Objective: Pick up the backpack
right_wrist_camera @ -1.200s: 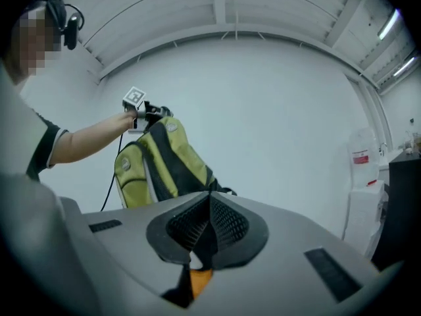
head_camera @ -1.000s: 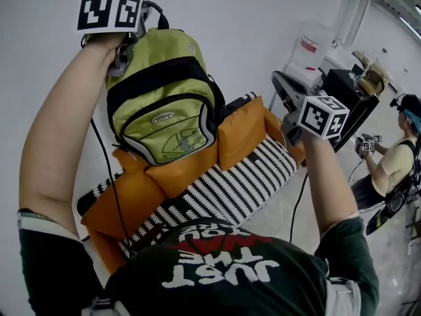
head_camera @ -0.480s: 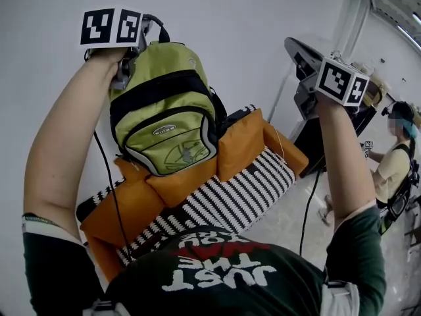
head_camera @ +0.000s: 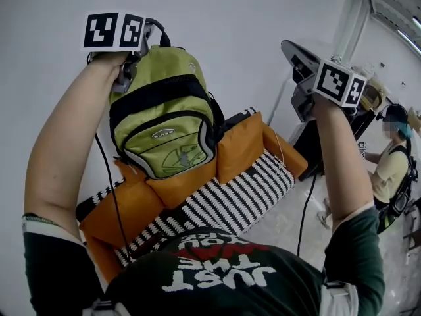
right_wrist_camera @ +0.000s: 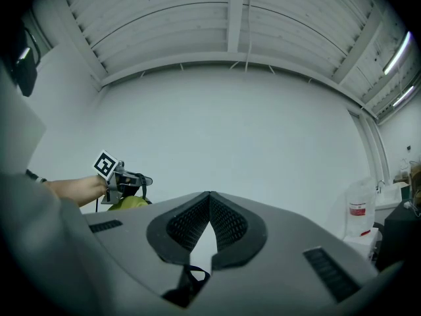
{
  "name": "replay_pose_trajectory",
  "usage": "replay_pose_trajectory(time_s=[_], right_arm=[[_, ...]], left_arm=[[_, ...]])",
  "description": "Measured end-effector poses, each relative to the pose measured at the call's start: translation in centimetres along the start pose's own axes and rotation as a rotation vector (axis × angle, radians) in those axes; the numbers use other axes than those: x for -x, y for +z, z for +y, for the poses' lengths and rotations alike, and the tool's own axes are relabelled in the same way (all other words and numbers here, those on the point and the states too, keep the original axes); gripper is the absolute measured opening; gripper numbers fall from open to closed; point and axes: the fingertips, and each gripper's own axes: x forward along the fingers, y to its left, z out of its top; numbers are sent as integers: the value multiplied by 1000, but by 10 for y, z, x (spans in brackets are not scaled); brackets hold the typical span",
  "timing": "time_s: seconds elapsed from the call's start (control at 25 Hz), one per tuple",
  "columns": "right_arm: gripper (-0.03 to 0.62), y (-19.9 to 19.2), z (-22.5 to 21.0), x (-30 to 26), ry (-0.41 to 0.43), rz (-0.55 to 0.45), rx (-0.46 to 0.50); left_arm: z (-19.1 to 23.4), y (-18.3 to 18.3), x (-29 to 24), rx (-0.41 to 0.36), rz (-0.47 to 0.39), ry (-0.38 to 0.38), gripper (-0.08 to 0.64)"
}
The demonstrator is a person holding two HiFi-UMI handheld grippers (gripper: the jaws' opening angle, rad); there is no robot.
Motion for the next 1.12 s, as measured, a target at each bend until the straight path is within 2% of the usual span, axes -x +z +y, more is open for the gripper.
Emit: replay_pose_trajectory(time_s=[1.12], right_arm=[[25,-1,8,-1,31,27,21]], left_arm=[[-1,4,5,-5,5,22,8]])
